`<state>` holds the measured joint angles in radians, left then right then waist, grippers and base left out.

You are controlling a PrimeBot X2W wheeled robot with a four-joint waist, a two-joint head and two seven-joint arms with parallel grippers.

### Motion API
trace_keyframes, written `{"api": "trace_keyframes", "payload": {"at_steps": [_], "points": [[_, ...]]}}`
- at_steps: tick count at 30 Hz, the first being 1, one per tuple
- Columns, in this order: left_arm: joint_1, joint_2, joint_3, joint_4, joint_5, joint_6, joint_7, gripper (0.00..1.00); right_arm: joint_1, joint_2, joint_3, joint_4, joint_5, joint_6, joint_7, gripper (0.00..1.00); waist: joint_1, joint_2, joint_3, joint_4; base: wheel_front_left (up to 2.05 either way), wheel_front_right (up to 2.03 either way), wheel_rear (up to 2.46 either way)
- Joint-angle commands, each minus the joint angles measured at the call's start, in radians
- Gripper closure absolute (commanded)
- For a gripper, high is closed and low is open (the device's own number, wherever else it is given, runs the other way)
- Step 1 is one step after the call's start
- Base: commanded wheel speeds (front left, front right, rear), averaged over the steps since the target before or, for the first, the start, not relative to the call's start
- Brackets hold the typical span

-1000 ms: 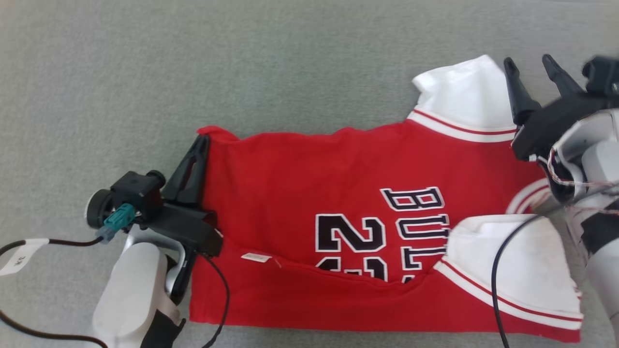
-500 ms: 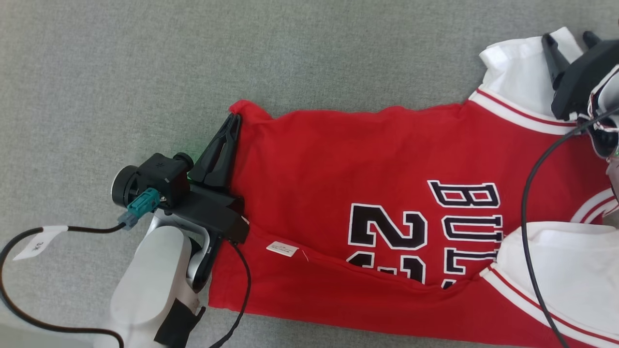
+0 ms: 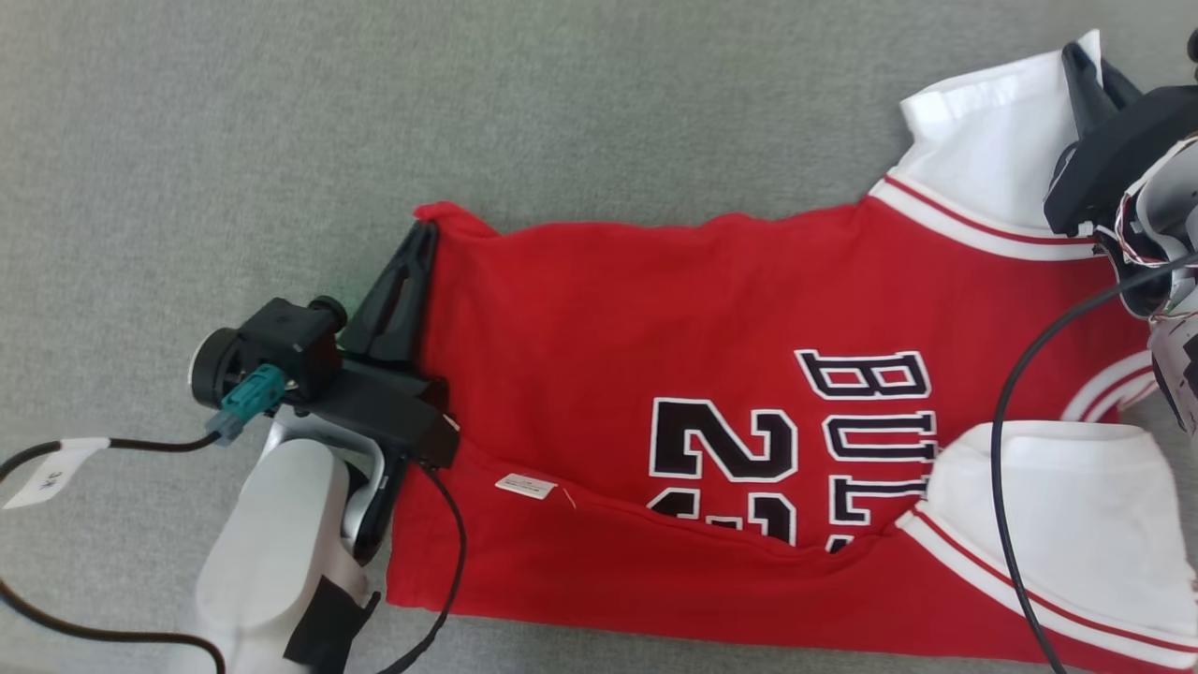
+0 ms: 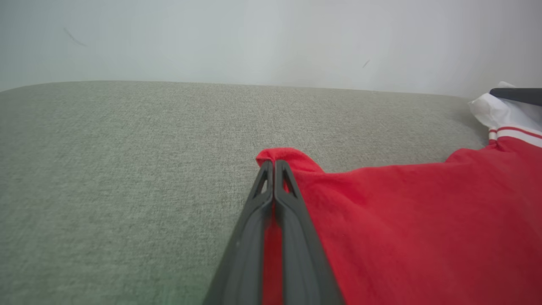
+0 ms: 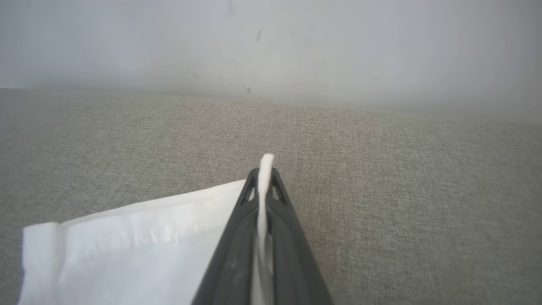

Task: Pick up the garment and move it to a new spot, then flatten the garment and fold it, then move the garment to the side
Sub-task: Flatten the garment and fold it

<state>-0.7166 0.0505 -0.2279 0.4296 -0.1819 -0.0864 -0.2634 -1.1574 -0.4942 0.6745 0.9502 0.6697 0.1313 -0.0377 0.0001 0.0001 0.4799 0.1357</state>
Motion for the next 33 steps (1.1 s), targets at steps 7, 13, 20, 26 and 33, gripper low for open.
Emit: {"api": "trace_keyframes", "payload": {"at_steps": [7,13,20,26,33], "points": [[0.046,0.001,0.073,0.008,0.033,-0.013,-0.001,1.00,0.080,-0.030,0.048,-0.098,0.116,-0.001,-0.096,1.00,-0.0001,-0.0001,-0.091,-0.056,0.00,0.00,0.00],[0.090,0.020,0.123,0.019,0.054,-0.024,-0.001,1.00,0.184,-0.069,0.100,-0.216,0.193,-0.001,-0.146,1.00,-0.0001,-0.0001,-0.147,-0.099,0.00,0.00,0.00],[0.151,0.042,0.173,0.027,0.064,-0.034,-0.001,1.00,0.331,-0.115,0.152,-0.364,0.263,-0.001,-0.180,1.00,-0.0001,-0.0001,-0.198,-0.148,0.00,0.00,0.00],[0.222,0.059,0.195,0.034,0.070,-0.041,-0.001,1.00,0.477,-0.157,0.181,-0.457,0.316,-0.001,-0.194,1.00,-0.0001,-0.0001,-0.233,-0.171,0.00,0.00,0.00],[0.323,0.061,0.196,0.046,0.057,-0.043,-0.001,1.00,0.614,-0.177,0.200,-0.497,0.355,-0.001,-0.197,1.00,-0.0001,-0.0001,-0.275,-0.176,0.00,0.00,0.00]]}}
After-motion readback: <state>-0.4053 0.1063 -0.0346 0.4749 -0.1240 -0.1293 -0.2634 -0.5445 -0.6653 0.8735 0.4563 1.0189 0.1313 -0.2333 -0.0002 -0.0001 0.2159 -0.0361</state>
